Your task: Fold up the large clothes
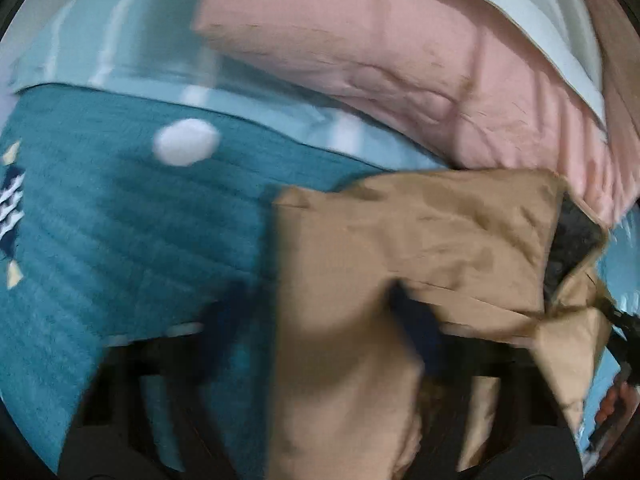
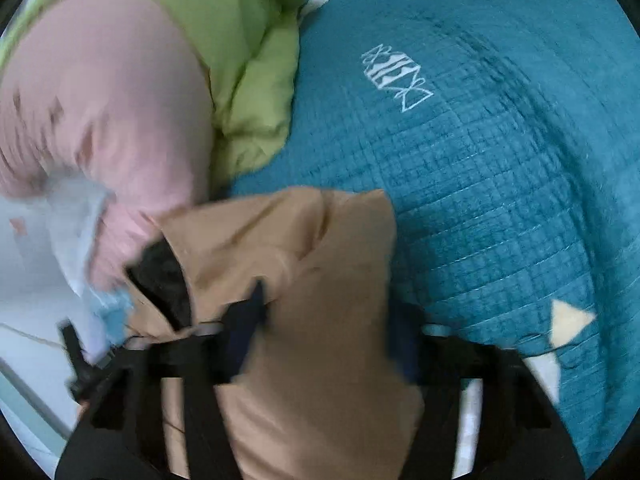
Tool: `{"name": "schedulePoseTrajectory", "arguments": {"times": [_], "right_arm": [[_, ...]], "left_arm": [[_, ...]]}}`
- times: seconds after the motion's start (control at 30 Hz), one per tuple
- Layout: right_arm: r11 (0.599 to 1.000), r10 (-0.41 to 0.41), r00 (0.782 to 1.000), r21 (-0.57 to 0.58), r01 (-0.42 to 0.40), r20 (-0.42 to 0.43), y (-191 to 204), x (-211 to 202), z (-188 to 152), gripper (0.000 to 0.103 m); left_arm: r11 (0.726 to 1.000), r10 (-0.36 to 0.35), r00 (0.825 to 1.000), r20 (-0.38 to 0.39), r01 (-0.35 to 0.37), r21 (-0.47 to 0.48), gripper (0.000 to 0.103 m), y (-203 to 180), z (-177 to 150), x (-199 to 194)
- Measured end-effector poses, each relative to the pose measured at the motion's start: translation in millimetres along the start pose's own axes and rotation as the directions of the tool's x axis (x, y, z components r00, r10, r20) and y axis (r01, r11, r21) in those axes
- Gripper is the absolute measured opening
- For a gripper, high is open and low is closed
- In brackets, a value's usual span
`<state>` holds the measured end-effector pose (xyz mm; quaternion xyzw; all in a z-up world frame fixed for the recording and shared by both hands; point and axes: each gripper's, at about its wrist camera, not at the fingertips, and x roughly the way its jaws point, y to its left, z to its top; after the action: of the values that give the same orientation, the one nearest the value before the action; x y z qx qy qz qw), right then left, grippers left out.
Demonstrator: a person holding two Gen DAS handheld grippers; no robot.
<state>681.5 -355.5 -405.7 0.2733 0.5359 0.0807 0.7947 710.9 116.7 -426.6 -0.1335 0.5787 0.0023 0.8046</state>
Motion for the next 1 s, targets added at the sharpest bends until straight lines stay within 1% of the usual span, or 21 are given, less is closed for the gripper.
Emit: {"name": "schedulePoseTrajectory", "arguments": {"times": [0.03,0.07,0.1,0.13,0.23,0.3,0.33,0.4,0.43,0.47,0.5,0.57,0.63,0.67,0.7,0.73,0.8,0.87,0.93,0.97,1.0], "right_arm": [[0.999,0.029,0.999,-0.017,-0.029,0.016,2.0,-5.1,-1.7,0.017],[0.998,0.047,0.998,-0.031,-0.046,0.037,3.5,-12.1,-4.1,0.016],[0.998,0.058,0.997,-0.04,-0.056,0.051,4.1,-16.9,-5.8,0.014],[0.996,0.077,0.994,-0.054,-0.073,0.074,5.3,-26.0,-8.8,0.014],[0.99,0.127,0.982,-0.079,-0.117,0.138,8.9,-55.8,-18.7,0.013],[0.983,0.166,0.971,-0.104,-0.15,0.172,13.0,-80.4,-29.1,0.013],[0.979,0.181,0.966,-0.123,-0.16,0.185,16.2,-91.0,-34.3,0.013],[0.971,0.2,0.96,-0.169,-0.168,0.198,23.7,-113.0,-47.3,0.013],[0.969,0.205,0.956,-0.183,-0.168,0.207,26.3,-123.3,-53.5,0.013],[0.962,0.229,0.95,-0.202,-0.186,0.214,27.5,-139.9,-65.1,0.013],[0.958,0.238,0.946,-0.212,-0.192,0.221,29.7,-151.7,-73.8,0.013],[0.951,0.247,0.942,-0.243,-0.19,0.227,32.5,-175.3,-95.7,0.013],[0.944,0.258,0.941,-0.265,-0.198,0.218,32.3,-200.8,-128.4,0.013],[0.944,0.255,0.943,-0.266,-0.195,0.213,32.4,-208.3,-139.2,0.014],[0.944,0.252,0.945,-0.266,-0.193,0.21,29.3,-219.1,-158.5,0.014],[0.944,0.247,0.947,-0.271,-0.187,0.205,28.8,-223.1,-170.2,0.015],[0.949,0.212,0.96,-0.274,-0.157,0.182,23.5,-233.1,-202.1,0.016],[0.956,0.189,0.972,-0.251,-0.15,0.139,13.3,-236.8,-235.1,0.02],[0.965,0.119,0.985,-0.248,-0.086,0.125,7.3,-238.8,-261.2,0.029],[0.969,0.091,0.989,-0.238,-0.062,0.116,3.3,-238.7,-273.4,0.032],[0.975,0.052,0.994,-0.222,-0.03,0.093,-4.0,-236.4,-288.7,0.038]], "left_arm": [[1.0,0.003,1.0,0.003,-0.003,0.006,0.029,-4.2,0.3,-3.0],[0.999,0.017,1.0,0.017,-0.018,0.041,0.021,-10.6,0.3,-9.6],[0.998,0.013,0.999,0.031,-0.015,0.065,0.016,-14.0,-0.4,-16.1],[0.997,0.009,0.999,0.044,-0.013,0.075,0.014,-16.3,-1.1,-21.4],[0.995,-0.072,0.992,0.103,0.064,0.082,0.013,-13.8,-7.7,-52.9],[0.985,-0.144,0.979,0.144,0.129,0.112,0.013,-11.6,-20.0,-81.7],[0.982,-0.153,0.975,0.158,0.133,0.134,0.013,-12.0,-25.1,-91.9],[0.967,-0.208,0.958,0.199,0.171,0.189,0.013,-9.4,-45.9,-126.0],[0.962,-0.226,0.951,0.209,0.185,0.199,0.013,-5.4,-54.5,-136.7],[0.955,-0.248,0.944,0.217,0.201,0.216,0.012,-1.3,-68.2,-153.1],[0.951,-0.256,0.94,0.225,0.203,0.231,0.012,-1.2,-80.7,-163.7],[0.937,-0.289,0.926,0.243,0.222,0.269,0.012,5.2,-110.8,-191.5],[0.927,-0.306,0.921,0.24,0.232,0.294,0.012,11.8,-142.5,-210.4],[0.922,-0.313,0.921,0.231,0.237,0.307,0.013,11.4,-156.1,-213.2],[0.918,-0.308,0.925,0.222,0.228,0.324,0.013,13.8,-174.2,-217.5],[0.916,-0.305,0.927,0.218,0.224,0.332,0.013,18.9,-188.8,-216.9],[0.913,-0.318,0.93,0.184,0.248,0.325,0.013,29.3,-225.4,-217.2],[0.913,-0.32,0.935,0.155,0.261,0.313,0.015,37.3,-262.8,-215.2],[0.921,-0.305,0.944,0.123,0.259,0.293,0.019,47.6,-293.3,-206.8],[0.927,-0.297,0.949,0.103,0.261,0.268,0.02,54.2,-312.2,-199.3],[0.93,-0.292,0.953,0.083,0.262,0.256,0.025,58.0,-321.9,-195.0]]}}
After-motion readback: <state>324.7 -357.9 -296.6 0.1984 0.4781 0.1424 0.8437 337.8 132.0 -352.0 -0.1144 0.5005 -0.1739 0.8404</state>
